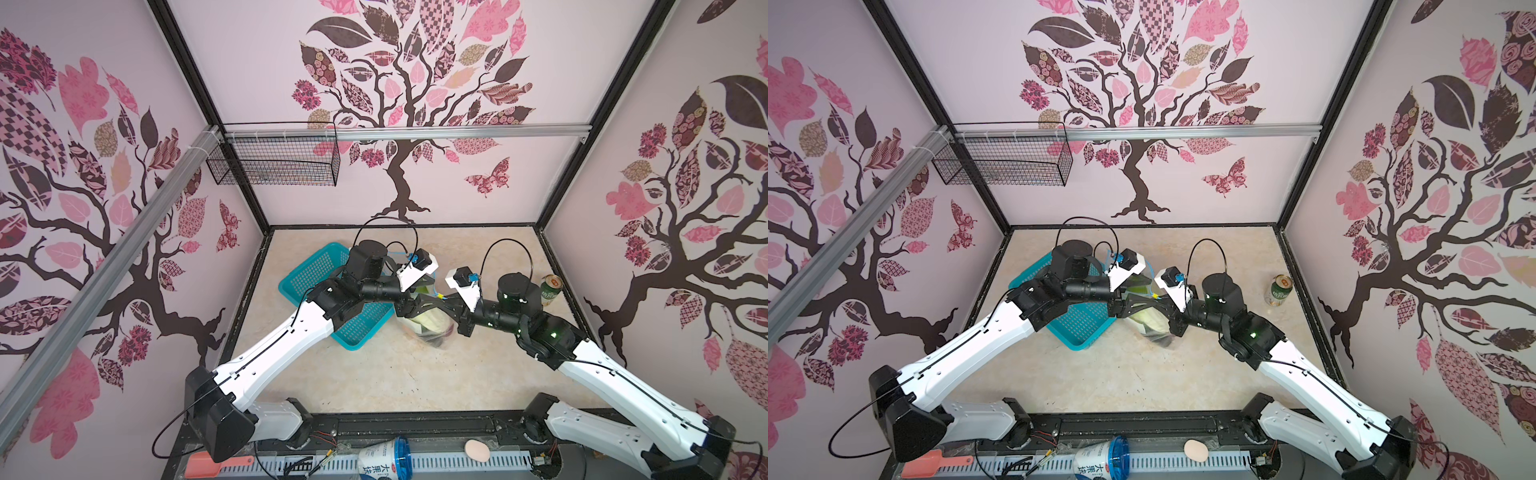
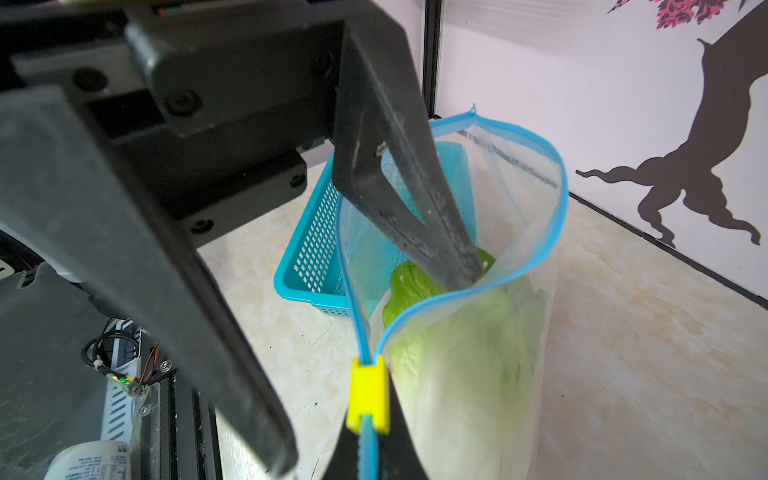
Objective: Place the food in the zip-top bag and seal the zipper
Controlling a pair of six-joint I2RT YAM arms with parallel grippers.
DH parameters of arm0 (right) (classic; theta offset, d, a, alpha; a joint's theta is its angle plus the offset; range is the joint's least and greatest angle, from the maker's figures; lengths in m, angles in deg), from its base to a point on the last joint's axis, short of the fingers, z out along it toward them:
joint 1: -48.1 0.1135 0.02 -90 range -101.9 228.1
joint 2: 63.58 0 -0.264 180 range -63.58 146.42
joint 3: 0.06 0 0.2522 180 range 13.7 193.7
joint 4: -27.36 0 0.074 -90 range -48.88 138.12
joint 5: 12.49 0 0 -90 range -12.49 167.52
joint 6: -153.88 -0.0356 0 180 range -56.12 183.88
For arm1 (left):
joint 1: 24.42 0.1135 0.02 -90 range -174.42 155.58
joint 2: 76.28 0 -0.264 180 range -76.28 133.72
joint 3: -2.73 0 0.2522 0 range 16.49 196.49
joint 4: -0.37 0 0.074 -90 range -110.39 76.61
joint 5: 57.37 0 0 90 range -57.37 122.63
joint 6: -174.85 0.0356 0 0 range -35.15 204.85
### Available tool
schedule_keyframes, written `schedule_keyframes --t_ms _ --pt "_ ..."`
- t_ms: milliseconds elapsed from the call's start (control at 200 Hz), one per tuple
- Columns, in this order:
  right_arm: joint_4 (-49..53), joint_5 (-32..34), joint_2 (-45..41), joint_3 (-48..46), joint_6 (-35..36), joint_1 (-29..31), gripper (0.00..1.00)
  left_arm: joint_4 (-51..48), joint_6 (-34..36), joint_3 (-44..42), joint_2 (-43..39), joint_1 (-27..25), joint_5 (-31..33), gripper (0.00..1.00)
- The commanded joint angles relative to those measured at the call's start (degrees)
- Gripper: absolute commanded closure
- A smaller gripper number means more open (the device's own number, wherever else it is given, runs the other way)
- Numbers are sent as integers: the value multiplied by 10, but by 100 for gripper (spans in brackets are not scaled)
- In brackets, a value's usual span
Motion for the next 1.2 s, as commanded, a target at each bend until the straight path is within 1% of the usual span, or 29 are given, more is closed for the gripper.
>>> schedule_keyframes --t_ms 0,55,115,150,220,335,450,560,595,710,805,895,960,1085,1135,1195 --pt "0 -16 2 26 -3 -3 100 -18 21 38 9 -7 17 34" --pt "-3 -15 1 24 -3 -3 100 -28 27 47 15 -9 17 34" --pt "-4 -12 -1 22 -2 -2 100 -43 33 57 21 -11 19 38" --pt "-5 -11 -1 21 -1 -2 100 -47 34 60 24 -11 18 43" --pt "-5 -10 -1 20 -1 -2 100 -51 36 62 25 -11 19 56" --pt "-7 -3 -4 17 -2 -2 100 -59 39 61 24 -11 20 71" --pt "-9 -1 -6 16 -2 -2 100 -66 41 62 22 -11 20 73" --pt "-9 0 -6 18 -5 -2 100 -74 43 64 22 -11 23 81" --pt "-7 1 -7 18 -4 -3 100 -79 47 65 22 -11 30 84" --pt "-4 0 -12 17 -5 -3 100 -91 65 62 18 -11 67 88" --pt "-3 -6 -15 18 -7 -2 100 -94 78 65 16 -10 89 88" --pt "0 -8 -11 19 -7 -3 100 -99 80 75 18 -10 86 87" --pt "3 -10 -7 21 -5 -3 100 -106 78 84 19 -10 74 81" --pt "9 -17 0 25 -1 -3 100 -104 70 95 15 -10 46 63" --pt "10 -19 1 25 1 -3 100 -102 70 100 12 -10 36 58" --pt "9 -20 1 25 1 -3 100 -99 69 106 9 -9 23 54"
